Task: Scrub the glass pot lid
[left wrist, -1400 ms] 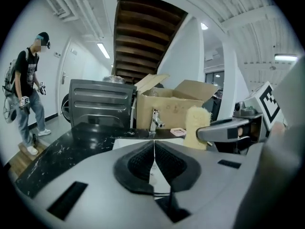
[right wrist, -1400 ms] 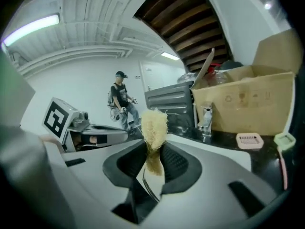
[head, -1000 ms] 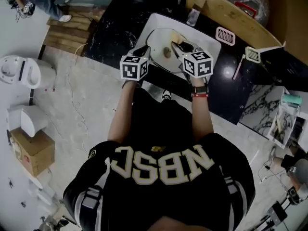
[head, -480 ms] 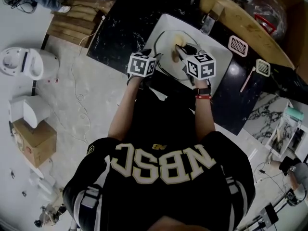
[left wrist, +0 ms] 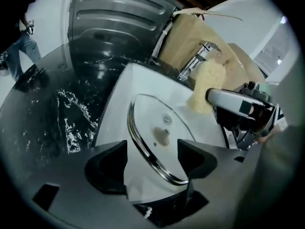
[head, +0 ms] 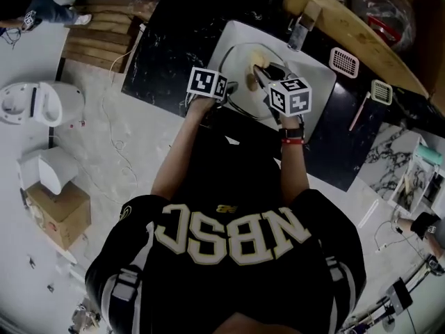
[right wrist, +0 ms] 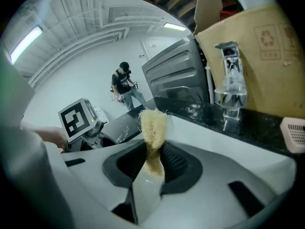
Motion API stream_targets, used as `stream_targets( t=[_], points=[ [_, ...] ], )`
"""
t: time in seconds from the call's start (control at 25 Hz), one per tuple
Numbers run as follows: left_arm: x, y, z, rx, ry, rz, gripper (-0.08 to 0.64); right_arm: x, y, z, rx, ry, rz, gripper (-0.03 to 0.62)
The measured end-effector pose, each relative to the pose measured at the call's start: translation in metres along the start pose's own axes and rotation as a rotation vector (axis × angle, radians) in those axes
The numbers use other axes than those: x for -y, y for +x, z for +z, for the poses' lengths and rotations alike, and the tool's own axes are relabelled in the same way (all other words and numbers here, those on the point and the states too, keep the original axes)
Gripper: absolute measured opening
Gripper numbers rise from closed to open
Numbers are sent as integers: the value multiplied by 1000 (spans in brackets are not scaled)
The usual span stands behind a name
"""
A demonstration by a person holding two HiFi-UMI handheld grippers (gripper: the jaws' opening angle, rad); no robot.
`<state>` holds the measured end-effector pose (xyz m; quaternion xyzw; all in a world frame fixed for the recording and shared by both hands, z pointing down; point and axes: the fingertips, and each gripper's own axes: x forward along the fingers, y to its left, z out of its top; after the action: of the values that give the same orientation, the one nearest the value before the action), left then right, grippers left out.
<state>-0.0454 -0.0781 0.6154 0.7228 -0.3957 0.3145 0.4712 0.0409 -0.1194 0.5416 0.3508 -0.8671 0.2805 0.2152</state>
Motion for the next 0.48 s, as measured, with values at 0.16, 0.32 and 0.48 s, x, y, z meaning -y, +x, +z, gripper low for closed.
stream_targets(
  t=[0.16, 0.32, 0.48],
  points=[
    [-7, 9, -5, -103, 14, 43, 330, 2, 1, 3, 5, 9, -13, 100],
    [-9, 18, 0, -118, 70, 85, 328, 7, 0, 2, 8, 20, -24, 100],
    [-22, 15, 2, -109, 52, 151, 183, 11, -1, 1, 6, 21, -25, 100]
  ],
)
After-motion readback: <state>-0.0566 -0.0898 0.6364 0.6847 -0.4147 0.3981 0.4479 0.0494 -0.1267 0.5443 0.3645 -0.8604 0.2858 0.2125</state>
